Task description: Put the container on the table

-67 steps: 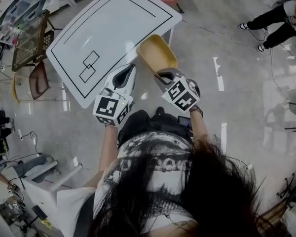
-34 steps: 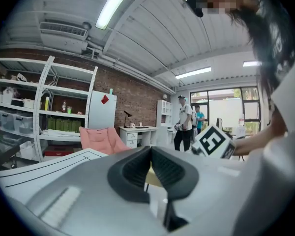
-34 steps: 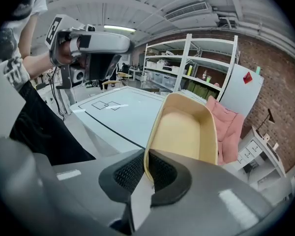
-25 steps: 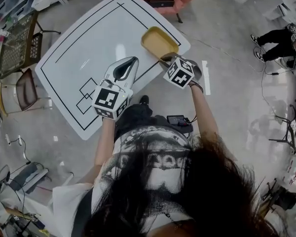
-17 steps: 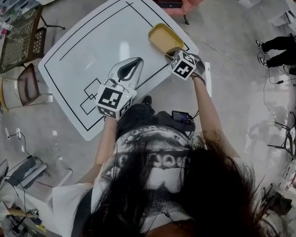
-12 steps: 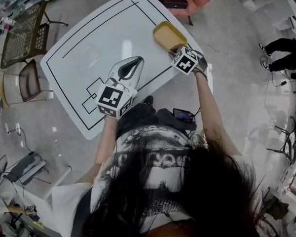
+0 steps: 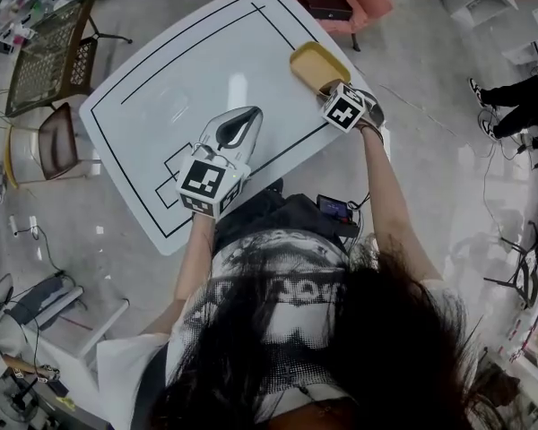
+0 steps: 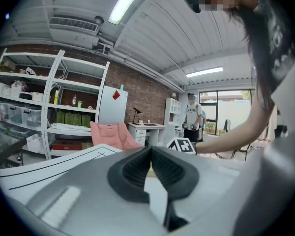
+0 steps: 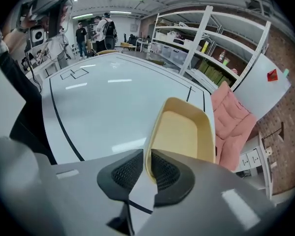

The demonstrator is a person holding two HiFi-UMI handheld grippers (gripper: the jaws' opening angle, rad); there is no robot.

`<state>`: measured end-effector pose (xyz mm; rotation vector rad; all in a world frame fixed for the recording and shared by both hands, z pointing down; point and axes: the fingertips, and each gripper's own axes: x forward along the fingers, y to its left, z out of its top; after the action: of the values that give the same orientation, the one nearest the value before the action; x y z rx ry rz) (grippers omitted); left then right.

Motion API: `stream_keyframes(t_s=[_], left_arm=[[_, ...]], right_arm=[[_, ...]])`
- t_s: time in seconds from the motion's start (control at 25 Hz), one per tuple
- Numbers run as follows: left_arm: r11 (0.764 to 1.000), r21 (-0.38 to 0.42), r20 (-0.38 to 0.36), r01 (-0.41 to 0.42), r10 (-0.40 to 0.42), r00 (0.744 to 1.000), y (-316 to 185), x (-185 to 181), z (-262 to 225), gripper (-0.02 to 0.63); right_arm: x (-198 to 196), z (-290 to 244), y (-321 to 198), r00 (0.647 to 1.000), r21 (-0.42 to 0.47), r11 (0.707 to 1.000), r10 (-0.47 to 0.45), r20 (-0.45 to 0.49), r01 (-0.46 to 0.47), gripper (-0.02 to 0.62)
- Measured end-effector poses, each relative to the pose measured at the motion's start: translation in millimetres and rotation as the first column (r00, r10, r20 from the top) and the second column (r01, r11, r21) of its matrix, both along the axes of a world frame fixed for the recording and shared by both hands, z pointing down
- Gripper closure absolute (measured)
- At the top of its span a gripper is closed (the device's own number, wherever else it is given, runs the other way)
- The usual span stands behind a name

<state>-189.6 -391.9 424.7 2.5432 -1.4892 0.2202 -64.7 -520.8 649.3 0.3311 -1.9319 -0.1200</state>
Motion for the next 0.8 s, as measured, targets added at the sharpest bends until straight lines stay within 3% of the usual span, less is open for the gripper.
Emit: stream_keyframes(t_s=[0.08, 0.16, 0.48, 0.8], left_arm=[[1.000, 0.001, -0.001, 0.001, -0.001, 1.000, -2, -1, 0, 0.606], [1.000, 0.005, -0.005, -0.001, 0.001, 1.000, -5, -1, -2, 0.606], [1.000, 0.002, -0.017, -0.014, 0.014, 1.000, -6, 2, 3, 0.606], [0.999, -0.007, -0.019, -0.053, 0.053, 0.998, -5, 21, 11, 0.606]], right_arm=[[-1, -3, 2, 1.000, -0.009, 1.000, 0.012, 0.013, -0.012, 0.492], [-2, -10, 2, 0.999, -0.004, 1.000, 0.025, 0.031, -0.025, 0.474], [-11, -52, 17, 0.971, 0.036, 0.993, 0.101, 0.216, -0.111, 0.488], [-10, -102, 53, 0.888, 0.052, 0.973, 0.182, 0.423, -0.225, 0.522]])
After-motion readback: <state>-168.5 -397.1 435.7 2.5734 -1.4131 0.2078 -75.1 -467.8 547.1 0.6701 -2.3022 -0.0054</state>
